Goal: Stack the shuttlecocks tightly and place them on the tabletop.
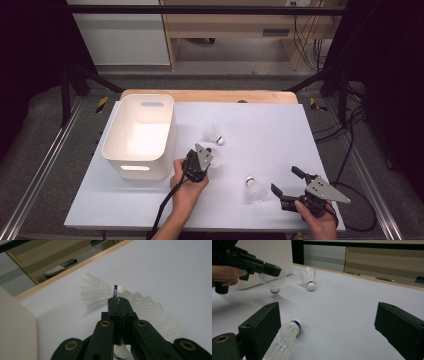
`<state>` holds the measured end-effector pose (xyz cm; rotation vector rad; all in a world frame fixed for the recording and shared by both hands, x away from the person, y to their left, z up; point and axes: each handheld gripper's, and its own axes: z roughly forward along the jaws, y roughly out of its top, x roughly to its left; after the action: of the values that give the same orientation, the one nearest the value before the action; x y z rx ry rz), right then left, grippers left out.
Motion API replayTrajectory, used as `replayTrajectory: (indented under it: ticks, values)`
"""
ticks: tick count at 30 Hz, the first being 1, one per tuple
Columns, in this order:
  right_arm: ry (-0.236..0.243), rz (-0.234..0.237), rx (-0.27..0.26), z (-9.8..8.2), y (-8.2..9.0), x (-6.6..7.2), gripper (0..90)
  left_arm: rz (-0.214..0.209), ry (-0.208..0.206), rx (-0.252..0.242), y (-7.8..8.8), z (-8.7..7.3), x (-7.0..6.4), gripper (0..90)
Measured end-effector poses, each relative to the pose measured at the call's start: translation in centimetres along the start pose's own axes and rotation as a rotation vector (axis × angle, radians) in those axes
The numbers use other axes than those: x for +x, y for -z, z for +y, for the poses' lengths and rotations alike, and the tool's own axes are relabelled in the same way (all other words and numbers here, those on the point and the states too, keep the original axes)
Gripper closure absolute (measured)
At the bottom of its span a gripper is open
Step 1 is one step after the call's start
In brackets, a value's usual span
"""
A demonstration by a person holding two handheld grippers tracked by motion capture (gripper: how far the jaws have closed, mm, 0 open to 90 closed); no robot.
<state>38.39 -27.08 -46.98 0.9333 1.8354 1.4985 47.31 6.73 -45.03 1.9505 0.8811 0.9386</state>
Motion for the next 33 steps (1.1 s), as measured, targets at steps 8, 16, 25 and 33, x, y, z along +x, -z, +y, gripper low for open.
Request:
replayTrajectory:
  ticks: [8, 16, 25, 33]
  values:
    - [0.000, 0.007, 0.005, 0.0, -0.1, 0.1, 7.1, 0.109, -0.017, 0.059, -0.3, 0.1, 1.0, 89.6]
    - [0.003, 0.007, 0.005, 0.0, -0.1, 0.1, 7.2, 0.159, -0.098, 0.106, -0.7, -0.3, 0.6, 89.6]
    - [0.000, 0.009, 0.010, -0.1, -0.2, 0.2, 7.2, 0.161, -0.084, 0.129, -0.9, -0.7, 0.8, 89.5]
    - [-0.001, 0.022, 0.014, -0.1, -0.3, 0.4, 7.2, 0.061, 0.019, 0.128, -1.8, -0.6, 0.2, 81.7]
